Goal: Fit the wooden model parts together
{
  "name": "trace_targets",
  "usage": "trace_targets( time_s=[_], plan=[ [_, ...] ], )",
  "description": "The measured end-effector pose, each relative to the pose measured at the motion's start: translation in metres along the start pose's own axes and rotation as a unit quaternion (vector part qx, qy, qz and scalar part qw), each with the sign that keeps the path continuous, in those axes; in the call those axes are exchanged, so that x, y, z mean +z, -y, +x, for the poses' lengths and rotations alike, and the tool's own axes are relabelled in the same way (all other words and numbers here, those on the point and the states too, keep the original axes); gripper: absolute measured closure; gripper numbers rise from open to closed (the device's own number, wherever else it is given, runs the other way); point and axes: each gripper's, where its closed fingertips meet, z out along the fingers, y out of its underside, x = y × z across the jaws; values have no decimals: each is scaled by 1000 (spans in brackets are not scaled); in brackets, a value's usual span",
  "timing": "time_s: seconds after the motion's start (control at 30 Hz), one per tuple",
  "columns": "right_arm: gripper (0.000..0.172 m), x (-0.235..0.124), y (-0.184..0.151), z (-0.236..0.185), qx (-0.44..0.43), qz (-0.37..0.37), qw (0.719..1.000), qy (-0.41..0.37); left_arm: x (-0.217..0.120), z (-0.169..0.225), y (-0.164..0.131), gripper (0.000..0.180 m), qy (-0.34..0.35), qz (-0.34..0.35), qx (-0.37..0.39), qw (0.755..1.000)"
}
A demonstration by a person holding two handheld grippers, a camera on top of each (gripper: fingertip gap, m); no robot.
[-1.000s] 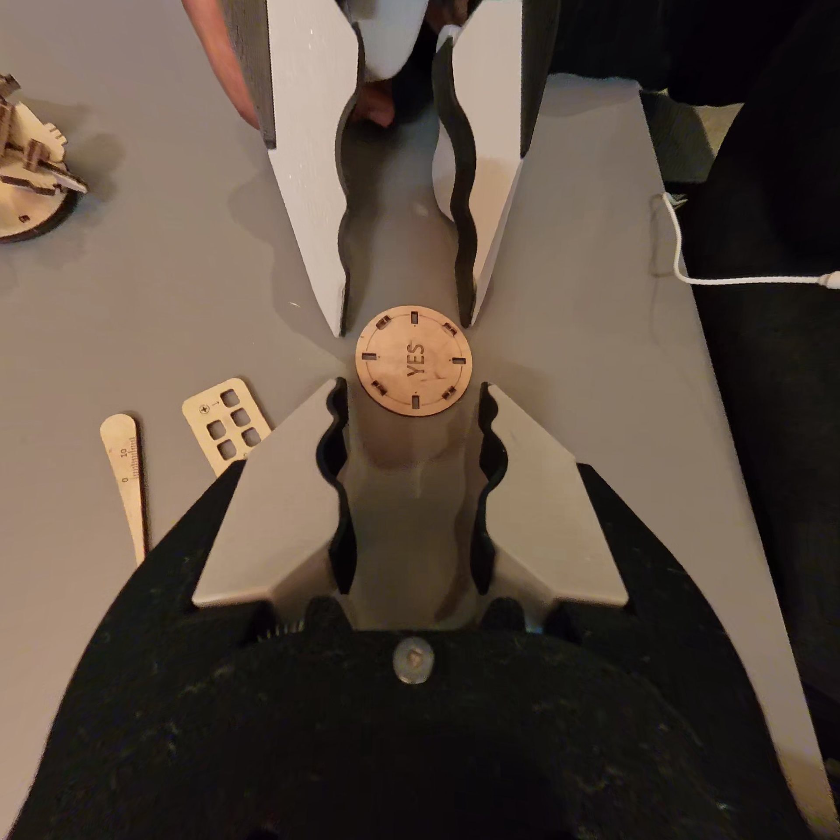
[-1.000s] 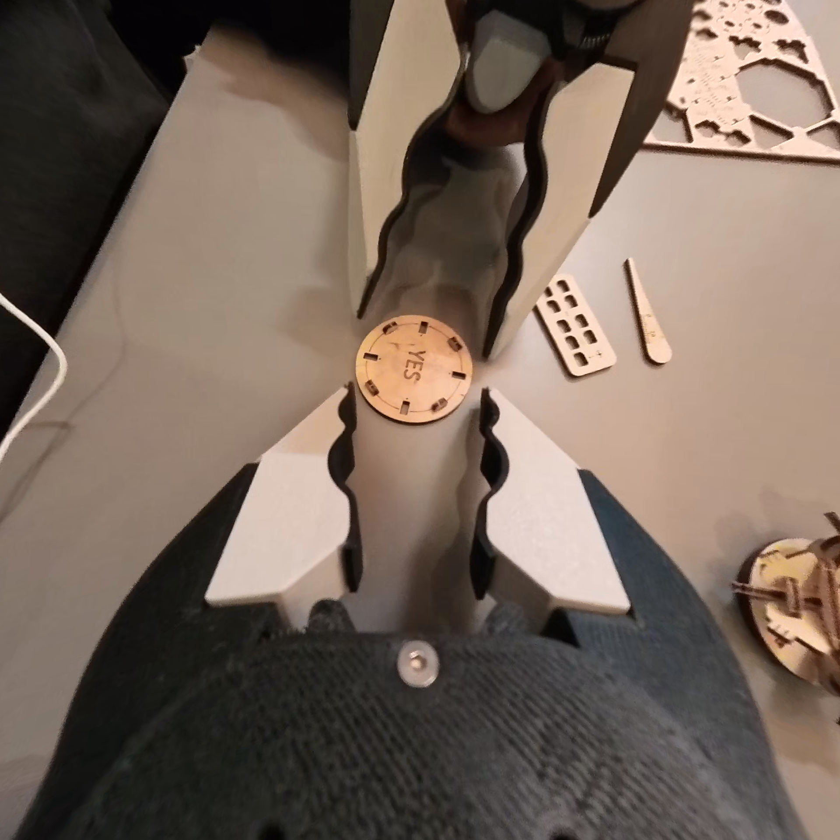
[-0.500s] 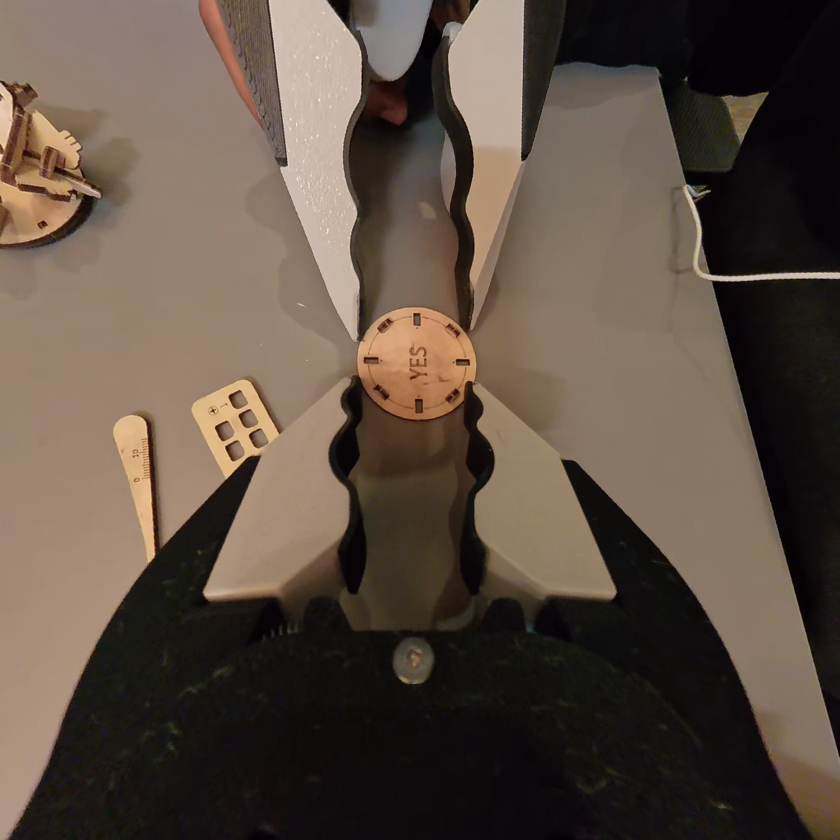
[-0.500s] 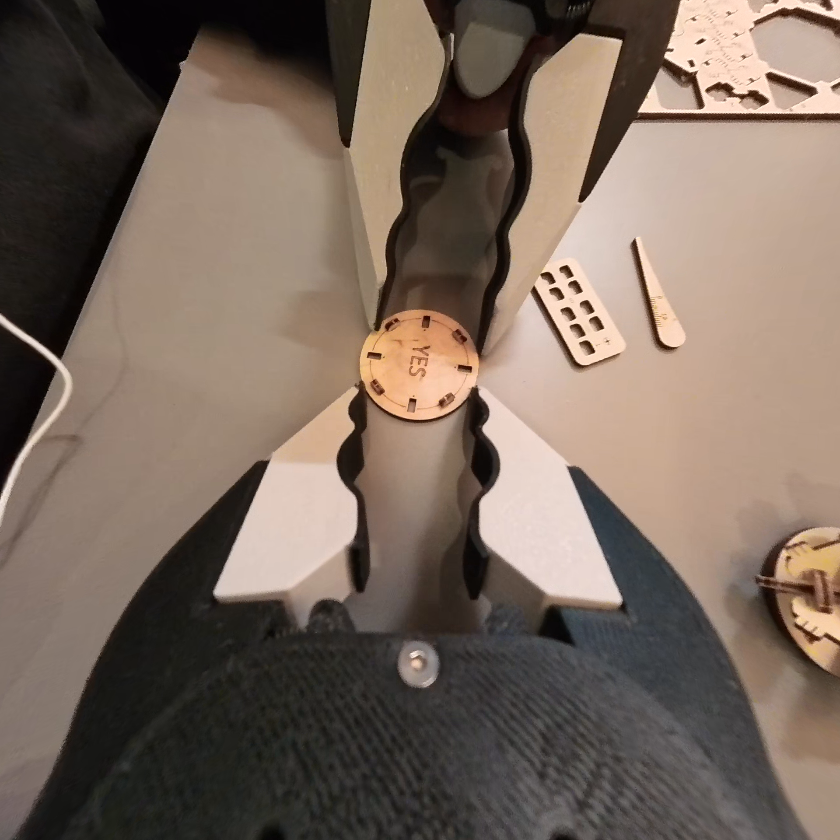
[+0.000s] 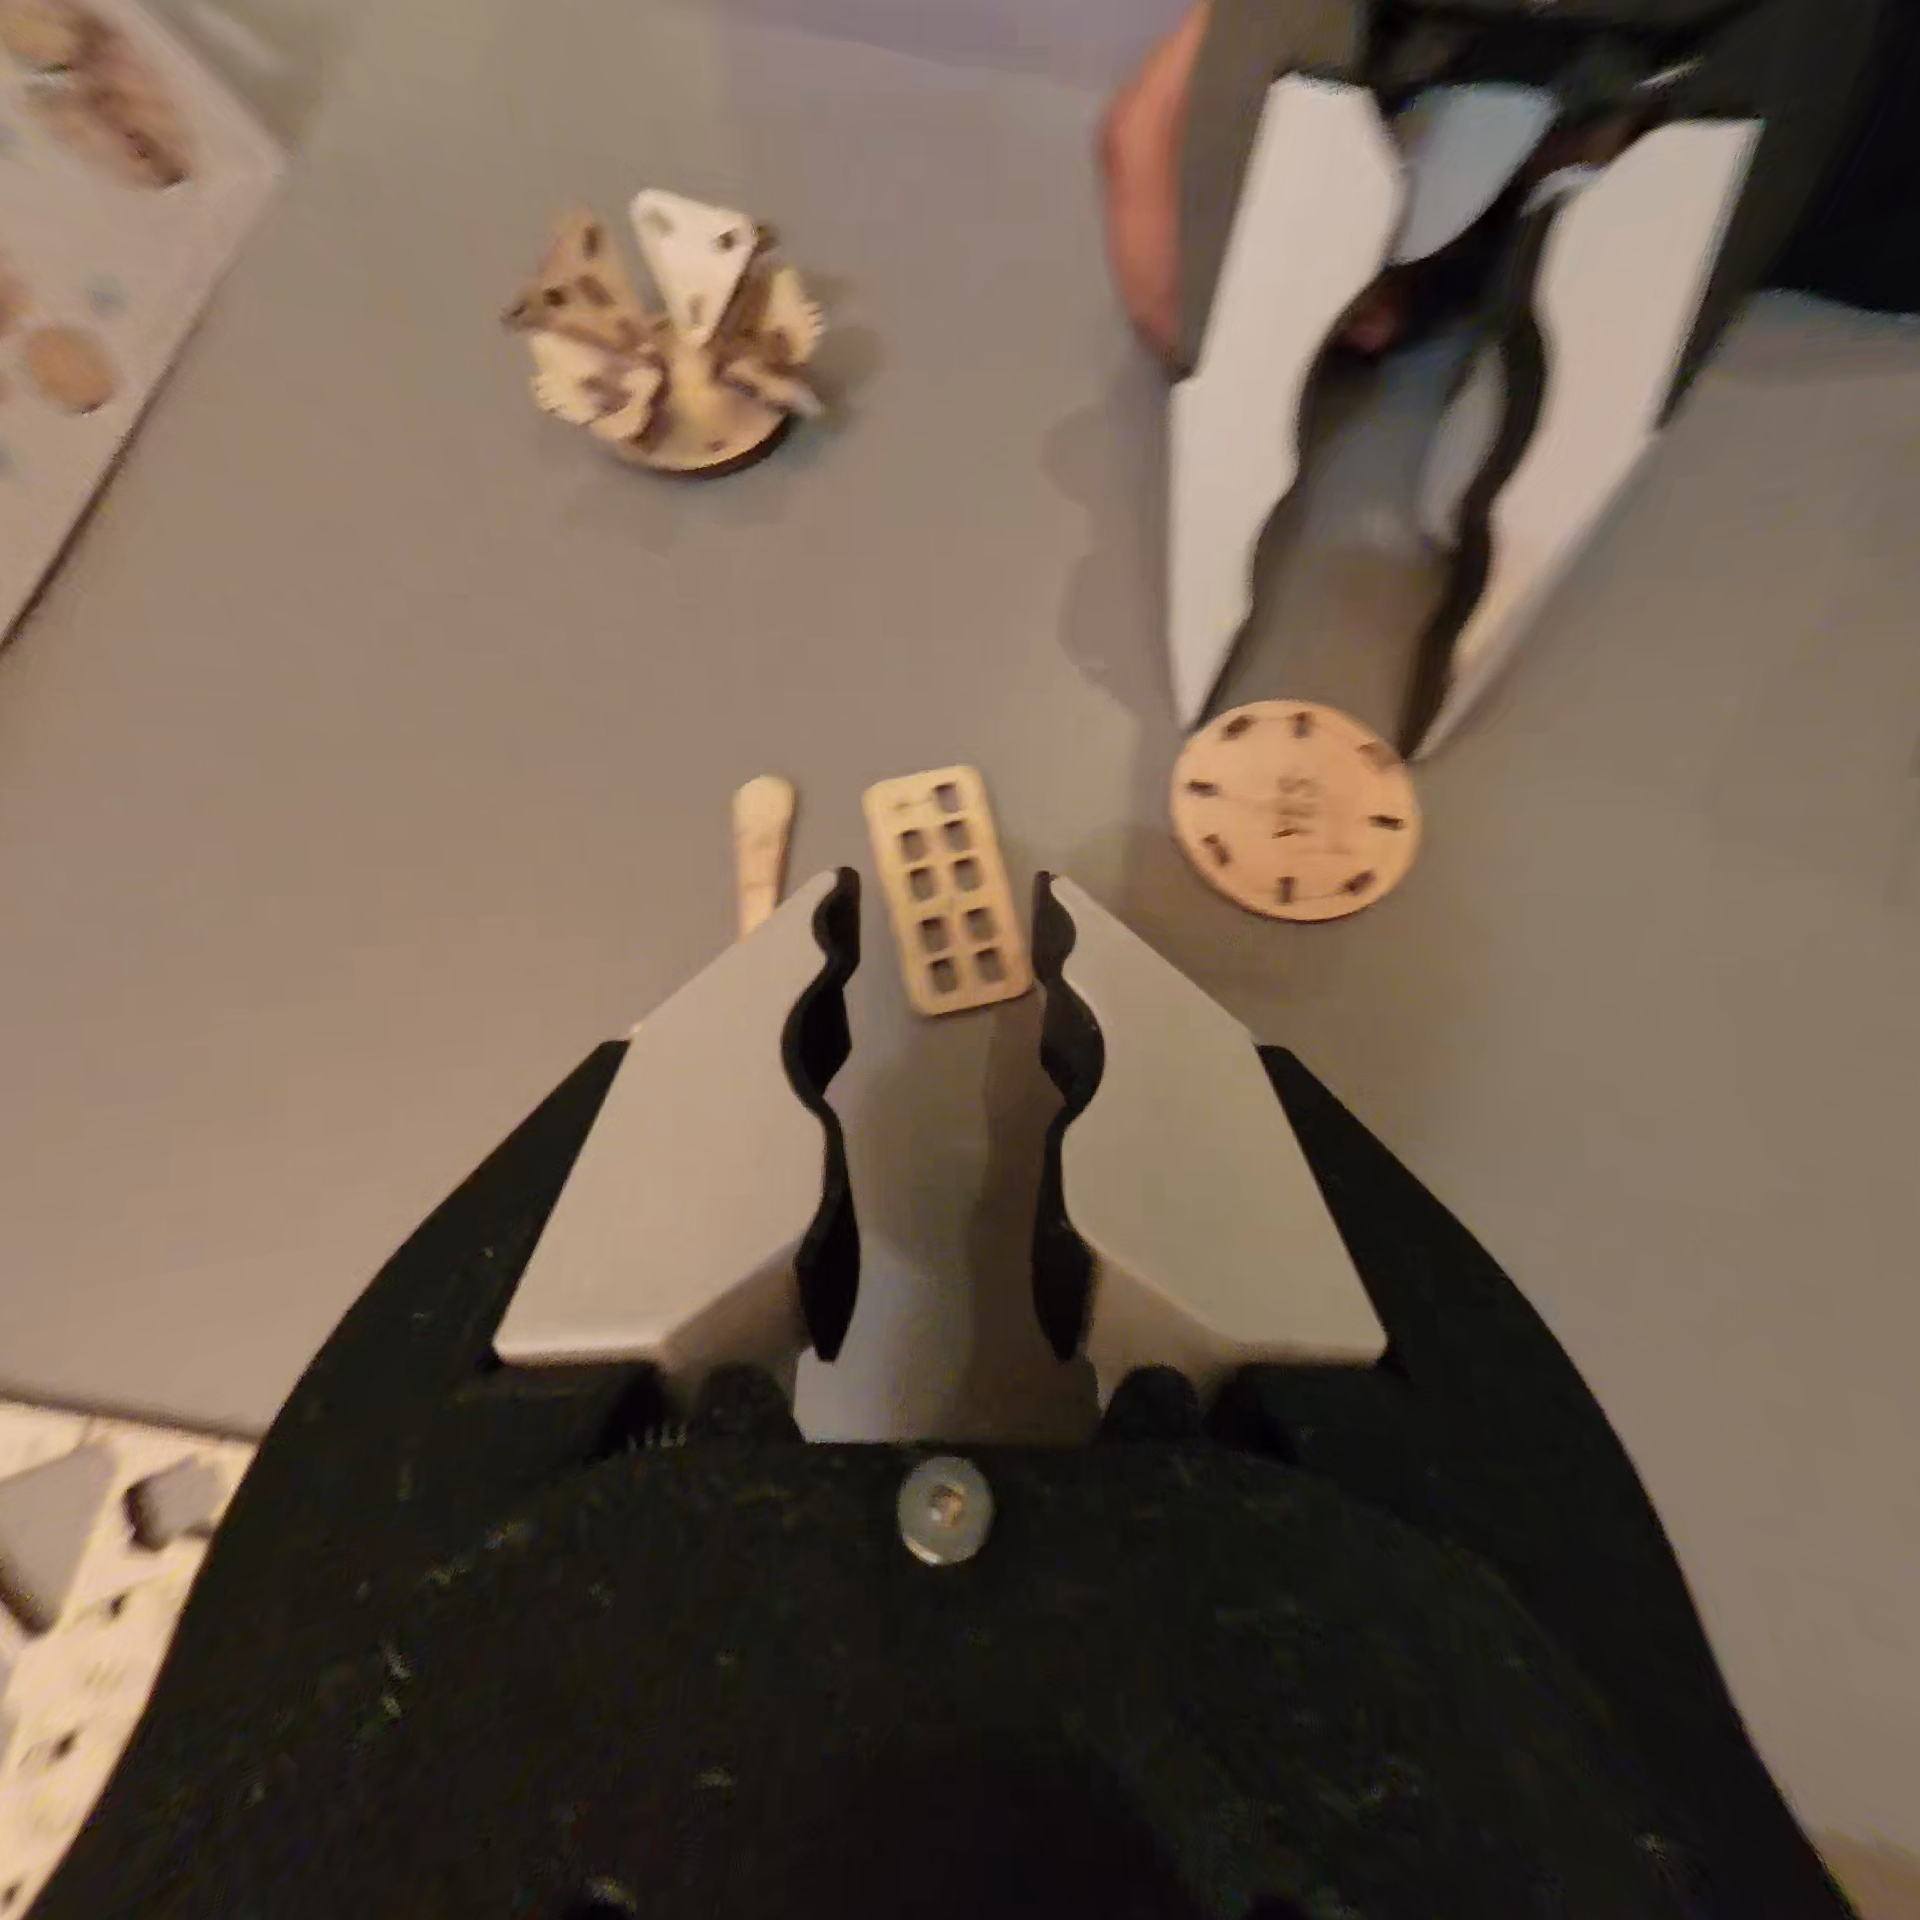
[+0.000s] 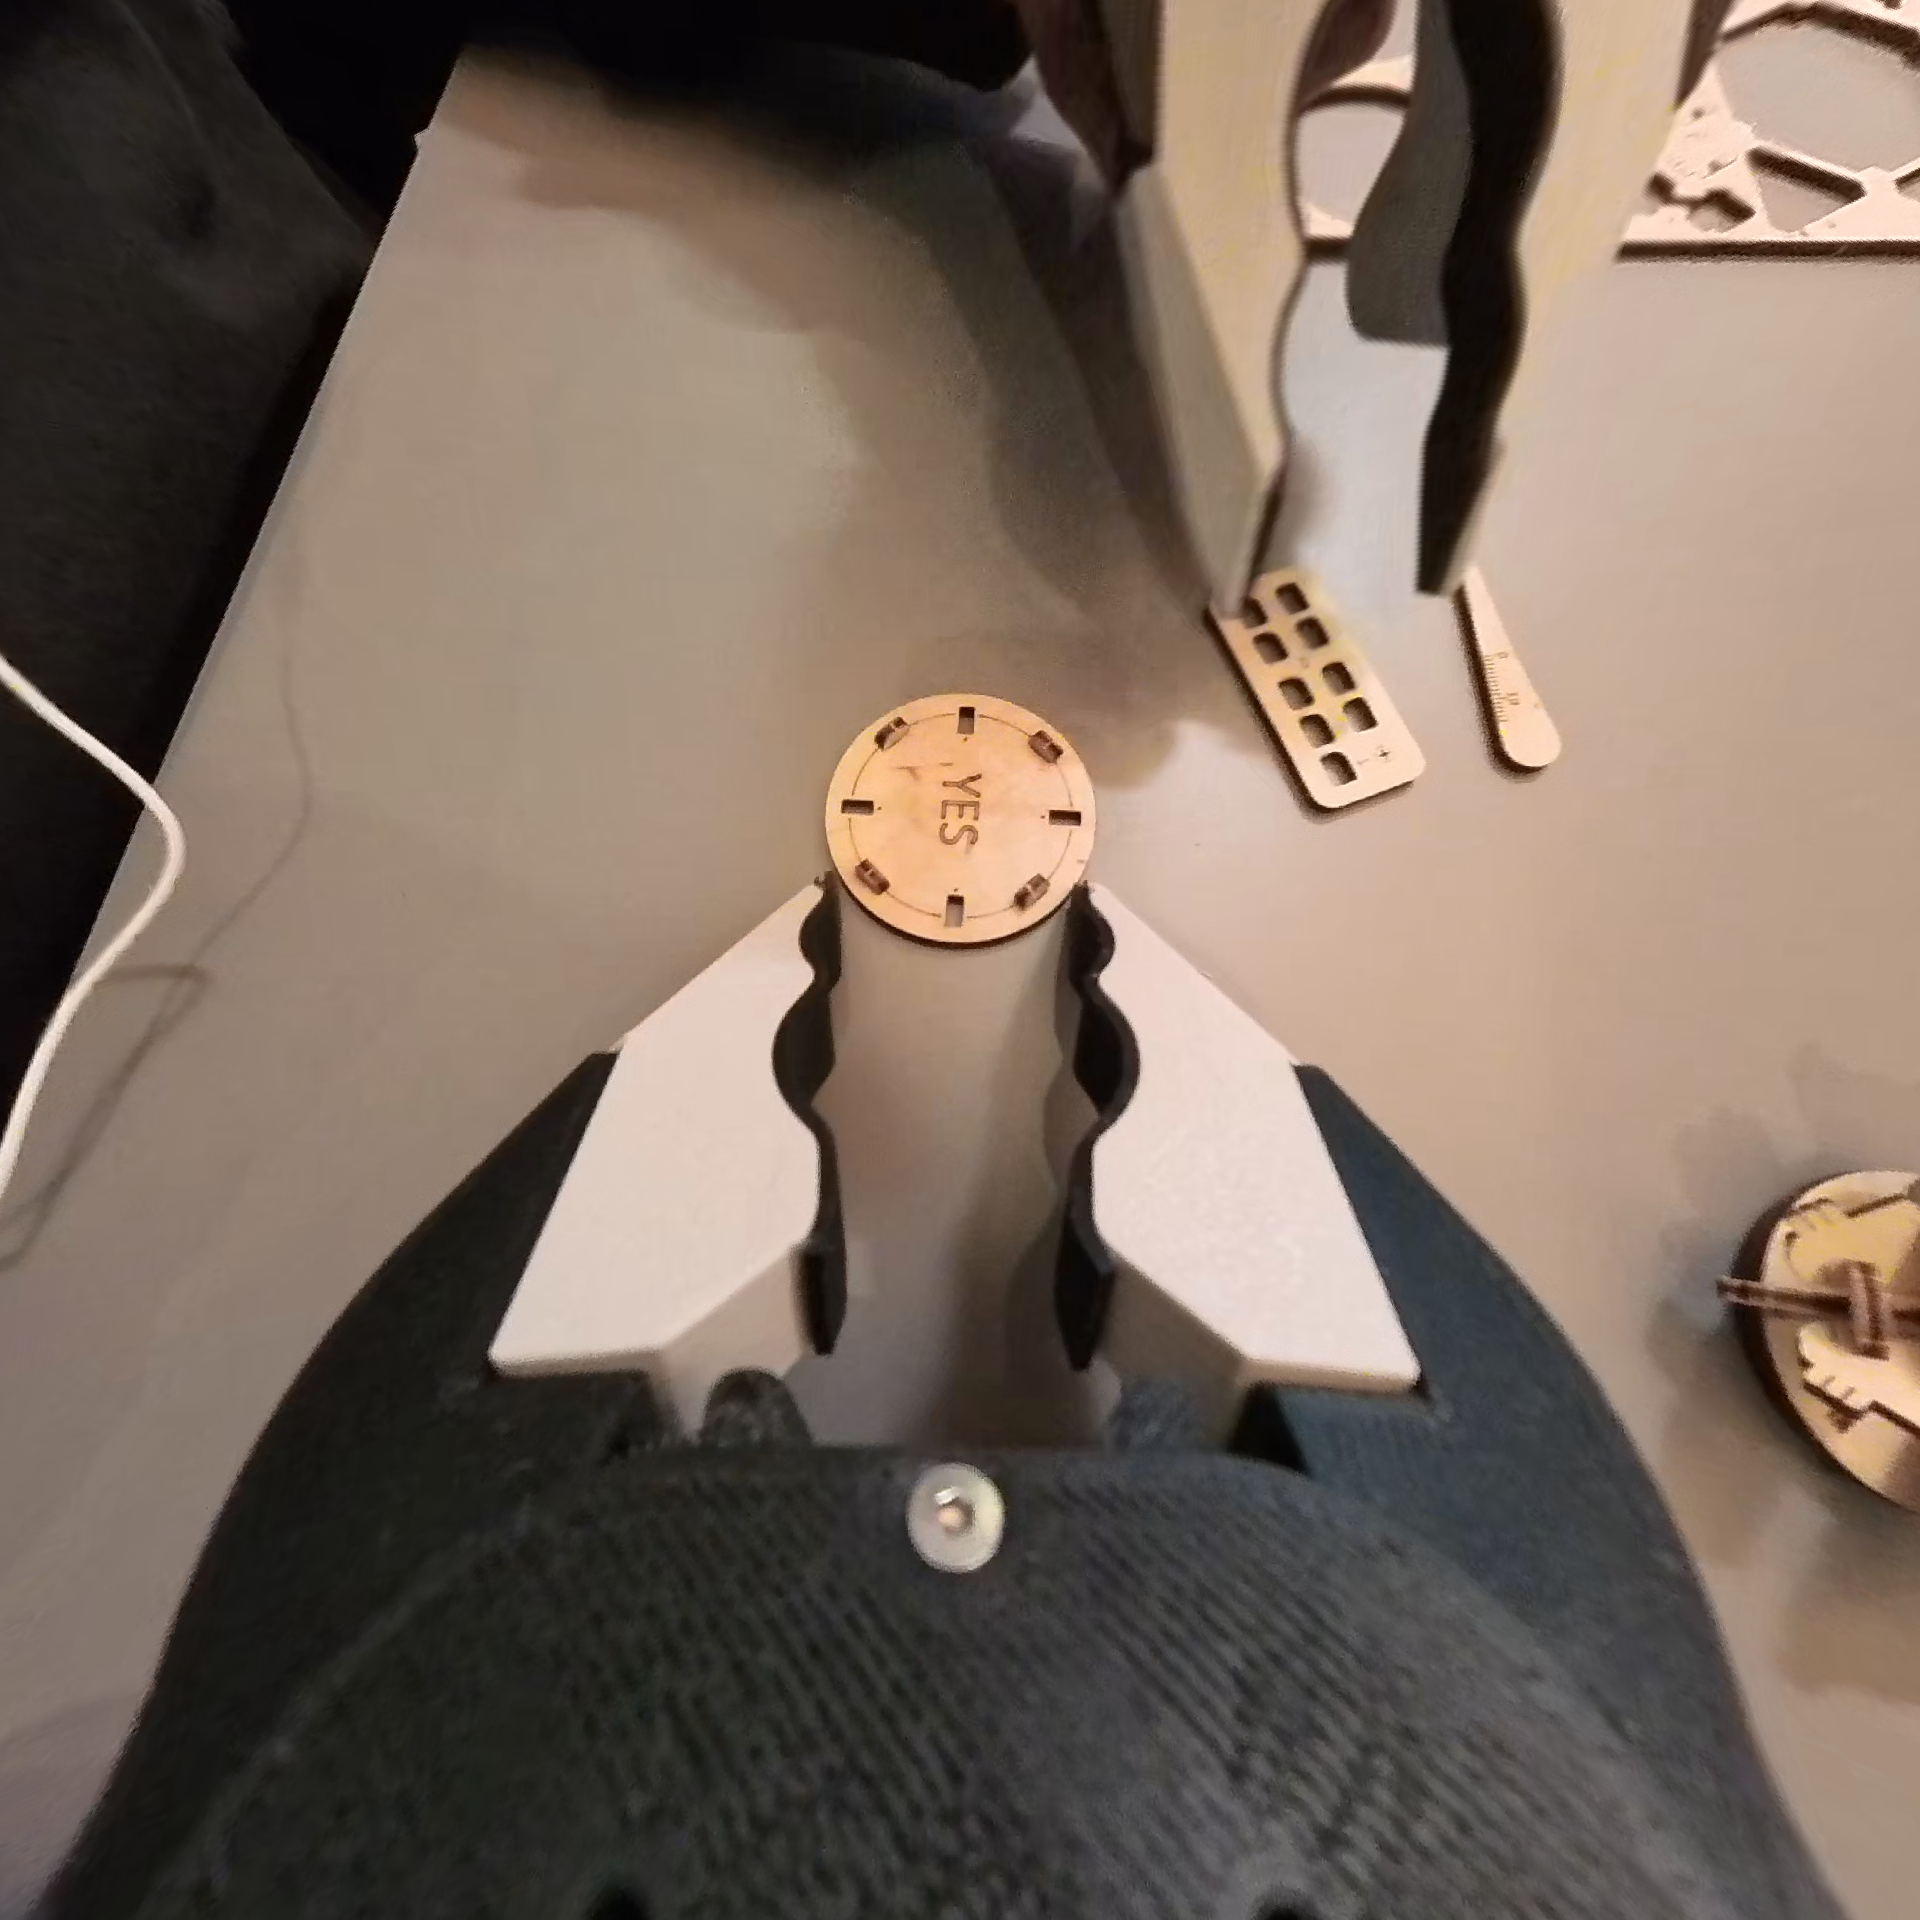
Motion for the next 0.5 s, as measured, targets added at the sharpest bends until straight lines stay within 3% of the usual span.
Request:
trace_targets(
  time_s=[0.07, 0.23, 0.33, 0.5],
  plan=[
    [129, 0, 0, 0, 0, 0, 1000, -1, -1, -8, -5, 157, 16, -7, -5, 1000],
    [128, 0, 0, 0, 0, 0, 1000, -3, 9, 3, -12, 143, -21, -28, -19, 999],
    [128, 0, 0, 0, 0, 0, 1000, -3, 11, -7, -13, 159, 22, -35, -11, 999],
    [128, 0, 0, 0, 0, 0, 1000, -3, 12, -8, -13, 159, 17, -27, -26, 999]
  ],
)
